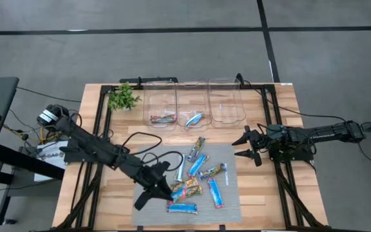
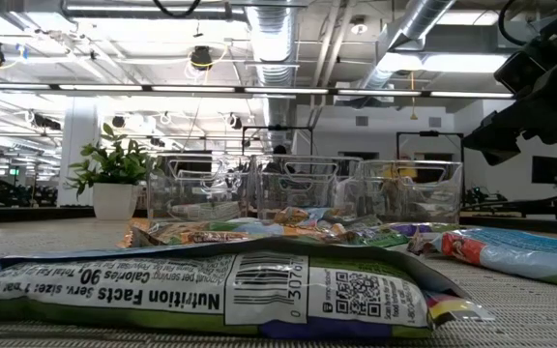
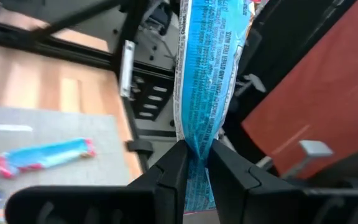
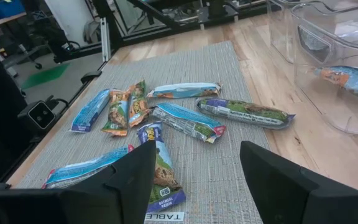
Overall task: Pick and place Granola Bars by type
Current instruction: Put the red granola bar into the left transparent bin
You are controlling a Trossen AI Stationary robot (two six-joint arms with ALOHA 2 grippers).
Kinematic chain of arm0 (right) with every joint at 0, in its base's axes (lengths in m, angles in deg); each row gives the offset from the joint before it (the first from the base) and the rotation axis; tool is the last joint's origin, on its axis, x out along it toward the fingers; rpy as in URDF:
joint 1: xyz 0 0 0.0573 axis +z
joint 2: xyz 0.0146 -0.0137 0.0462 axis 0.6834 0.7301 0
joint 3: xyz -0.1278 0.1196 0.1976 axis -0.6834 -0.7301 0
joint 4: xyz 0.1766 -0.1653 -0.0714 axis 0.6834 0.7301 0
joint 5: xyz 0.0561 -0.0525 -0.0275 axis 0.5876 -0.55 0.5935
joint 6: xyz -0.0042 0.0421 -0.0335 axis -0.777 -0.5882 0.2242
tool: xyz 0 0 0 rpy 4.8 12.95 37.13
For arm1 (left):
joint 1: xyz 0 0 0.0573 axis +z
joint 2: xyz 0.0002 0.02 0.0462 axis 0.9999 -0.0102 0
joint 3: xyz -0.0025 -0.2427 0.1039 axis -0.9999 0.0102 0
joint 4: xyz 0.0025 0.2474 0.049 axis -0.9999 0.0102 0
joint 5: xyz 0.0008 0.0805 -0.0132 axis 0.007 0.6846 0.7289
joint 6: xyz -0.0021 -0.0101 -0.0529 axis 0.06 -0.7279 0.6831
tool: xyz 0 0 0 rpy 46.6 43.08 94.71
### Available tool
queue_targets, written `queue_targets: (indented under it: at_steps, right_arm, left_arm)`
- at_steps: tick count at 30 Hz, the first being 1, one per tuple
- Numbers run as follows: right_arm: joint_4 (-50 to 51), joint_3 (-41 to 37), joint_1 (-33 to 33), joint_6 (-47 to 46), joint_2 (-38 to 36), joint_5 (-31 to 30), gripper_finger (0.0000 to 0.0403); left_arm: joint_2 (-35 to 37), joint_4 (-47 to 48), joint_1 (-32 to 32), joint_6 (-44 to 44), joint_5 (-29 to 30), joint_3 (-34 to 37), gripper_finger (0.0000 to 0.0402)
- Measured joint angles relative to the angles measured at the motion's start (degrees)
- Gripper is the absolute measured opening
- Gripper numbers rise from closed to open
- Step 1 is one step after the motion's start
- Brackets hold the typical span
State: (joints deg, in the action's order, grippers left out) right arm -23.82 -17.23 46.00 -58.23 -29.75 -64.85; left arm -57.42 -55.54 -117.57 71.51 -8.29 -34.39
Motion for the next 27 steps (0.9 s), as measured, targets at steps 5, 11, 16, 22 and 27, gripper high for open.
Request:
queue_targets:
  at_steps: [5, 11, 16, 22, 27]
  right_arm:
    - [0.0, 0.0, 0.0, 0.0, 0.0, 0.0, 0.0226]
    - [0.0, 0.0, 0.0, 0.0, 0.0, 0.0, 0.0226]
    - [0.0, 0.0, 0.0, 0.0, 0.0, 0.0, 0.0226]
    - [0.0, 0.0, 0.0, 0.0, 0.0, 0.0, 0.0226]
    - [0.0, 0.0, 0.0, 0.0, 0.0, 0.0, 0.0226]
  left_arm:
    - [0.0, 0.1, 6.2, -3.6, 0.2, 0.0, 0.0052]
    - [0.0, 0.1, 18.6, -10.2, 0.7, 0.0, 0.0052]
    - [0.0, 0.1, 30.8, -15.5, 0.8, 0.0, 0.0052]
    - [0.0, 2.0, 43.8, -20.8, 5.0, 0.0, 0.0052]
    - [0.0, 4.5, 52.5, -25.9, 9.4, 0.0, 0.0052]
